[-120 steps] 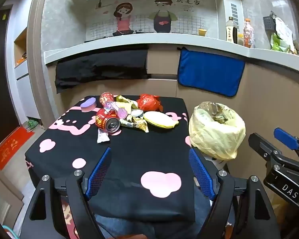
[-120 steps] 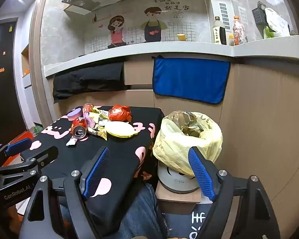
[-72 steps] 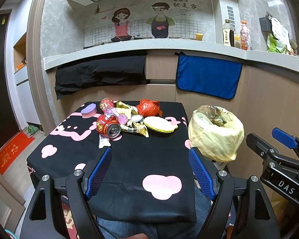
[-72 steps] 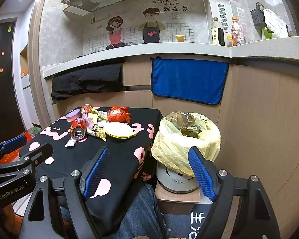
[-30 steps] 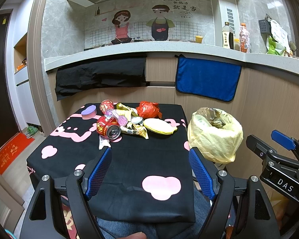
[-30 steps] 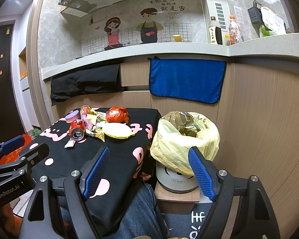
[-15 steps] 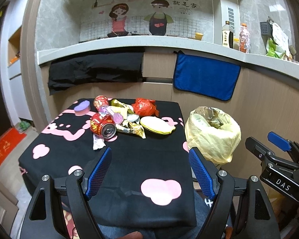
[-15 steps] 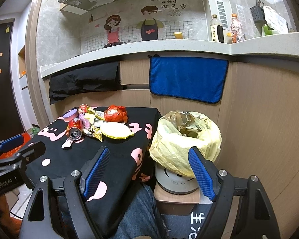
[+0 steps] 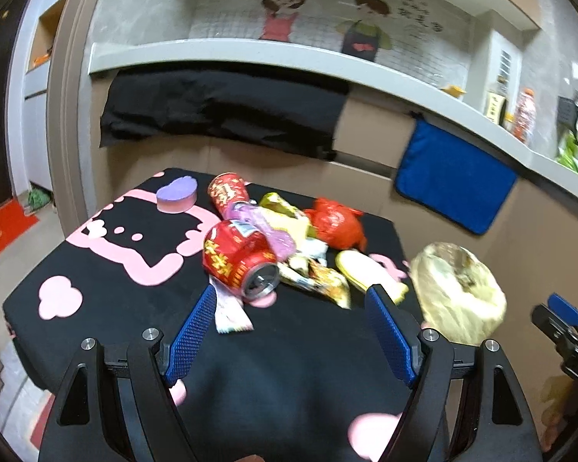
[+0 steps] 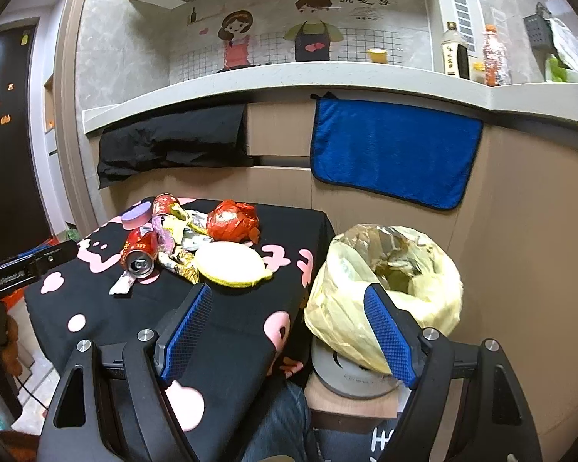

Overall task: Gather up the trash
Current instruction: 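Grasp the red can with the left tool while the right tool grasps the yellow-rimmed lid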

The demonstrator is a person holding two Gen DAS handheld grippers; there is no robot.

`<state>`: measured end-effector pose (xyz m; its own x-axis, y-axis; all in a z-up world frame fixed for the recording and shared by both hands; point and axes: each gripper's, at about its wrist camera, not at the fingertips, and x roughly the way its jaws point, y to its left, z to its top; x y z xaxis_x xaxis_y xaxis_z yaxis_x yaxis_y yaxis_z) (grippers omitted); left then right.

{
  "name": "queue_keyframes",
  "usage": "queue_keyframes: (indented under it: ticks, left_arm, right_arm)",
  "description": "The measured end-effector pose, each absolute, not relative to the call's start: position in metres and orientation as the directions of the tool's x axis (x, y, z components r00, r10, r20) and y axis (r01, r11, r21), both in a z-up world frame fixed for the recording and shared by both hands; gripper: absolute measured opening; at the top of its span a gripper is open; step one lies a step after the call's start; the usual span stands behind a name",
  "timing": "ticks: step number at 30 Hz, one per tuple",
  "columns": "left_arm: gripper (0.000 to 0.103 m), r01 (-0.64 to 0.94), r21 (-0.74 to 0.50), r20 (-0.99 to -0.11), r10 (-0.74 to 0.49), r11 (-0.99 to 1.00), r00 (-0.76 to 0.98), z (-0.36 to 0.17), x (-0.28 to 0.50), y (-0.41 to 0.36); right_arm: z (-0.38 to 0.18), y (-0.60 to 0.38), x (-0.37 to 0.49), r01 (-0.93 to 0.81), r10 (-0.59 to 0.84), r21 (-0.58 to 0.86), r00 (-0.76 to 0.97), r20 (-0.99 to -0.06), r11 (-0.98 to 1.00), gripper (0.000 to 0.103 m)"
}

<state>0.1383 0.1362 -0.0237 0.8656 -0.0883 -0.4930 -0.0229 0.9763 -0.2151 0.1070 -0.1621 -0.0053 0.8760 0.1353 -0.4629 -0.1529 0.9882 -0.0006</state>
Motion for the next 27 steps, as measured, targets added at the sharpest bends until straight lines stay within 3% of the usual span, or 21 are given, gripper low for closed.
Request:
queue_keyframes:
  ticks: [13, 23, 27]
  left_arm:
    - [0.08, -0.193, -0.359, -0.611, -0.074, 0.913, 0.788, -0.079, 0.285, 0.198]
    - [0.081, -0.233, -0.4, -0.695, -0.128, 0.886, 0.707, -0.112, 0.313, 0.222]
    - [0.081, -0.22, -0.472, -0.698, -0.21, 0.853, 0.684, -0.12, 0.317, 0.229]
  right_arm:
    - [-0.046, -0.135, 0.19, -0.194, 0.16, 0.002, 0.807, -0.568, 0.981, 0.079]
    - [-0.063, -0.111, 0.233, -0.24, 0.189, 0.003, 0.757, -0.625, 0.971, 0.079]
    - [-0.071, -0.106, 0.243, -0.249, 0.192, 0.004, 0.735, -0.651, 0.968, 0.078]
